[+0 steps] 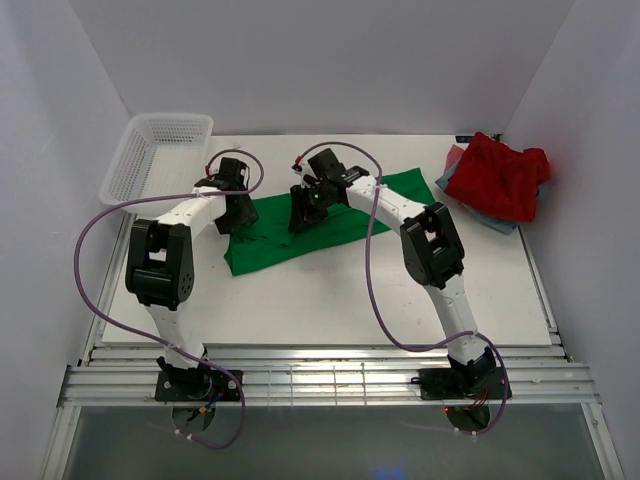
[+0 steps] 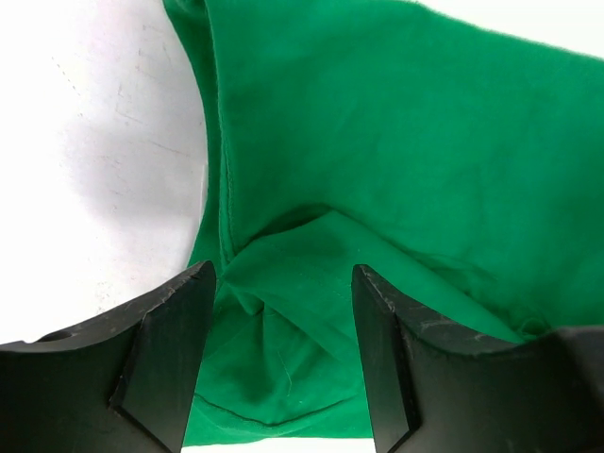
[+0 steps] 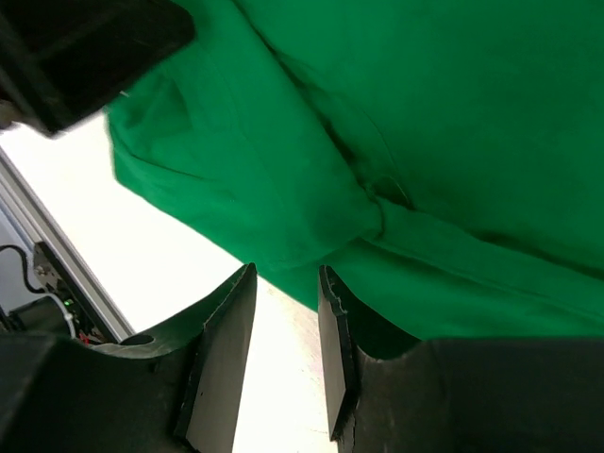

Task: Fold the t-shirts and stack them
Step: Fold the tshirt

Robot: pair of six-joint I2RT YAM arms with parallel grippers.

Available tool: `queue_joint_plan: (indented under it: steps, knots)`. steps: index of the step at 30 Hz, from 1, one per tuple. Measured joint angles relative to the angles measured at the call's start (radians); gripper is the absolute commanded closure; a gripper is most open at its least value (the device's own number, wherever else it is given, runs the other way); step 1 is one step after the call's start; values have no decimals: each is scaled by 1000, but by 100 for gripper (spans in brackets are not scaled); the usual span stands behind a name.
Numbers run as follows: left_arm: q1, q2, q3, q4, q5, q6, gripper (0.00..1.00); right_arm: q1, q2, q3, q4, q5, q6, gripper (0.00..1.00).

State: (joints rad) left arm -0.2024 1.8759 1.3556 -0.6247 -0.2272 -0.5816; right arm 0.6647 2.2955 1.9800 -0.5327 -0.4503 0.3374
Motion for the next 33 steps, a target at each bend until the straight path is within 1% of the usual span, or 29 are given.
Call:
queue_joint_plan:
  steps: [5,8,9,11,15,17,20,26,33]
  knots:
    - [0,2,-24,3,12,2,30,16,0,-66,-22,20,0,61]
    - [0,9,-25,5,22,6,38,21,-1,-65,-30,26,-2,61]
    - [0,13,-25,5,25,7,46,24,-1,-64,-30,29,-3,61]
    - [0,18,-25,4,29,5,52,26,-1,-64,-39,31,-5,61]
    - [0,18,-25,6,35,6,57,26,-1,-64,-44,33,-8,61]
    - [0,19,-25,6,39,4,63,27,-1,-67,-44,33,-9,61]
    - [0,19,-25,8,47,-1,67,27,-3,-74,-45,33,-10,61]
    - [0,27,3,0,63,-22,70,28,-3,-74,-45,35,-14,61]
    - [4,131,203,2,83,-58,70,29,-8,-74,-48,49,-27,61]
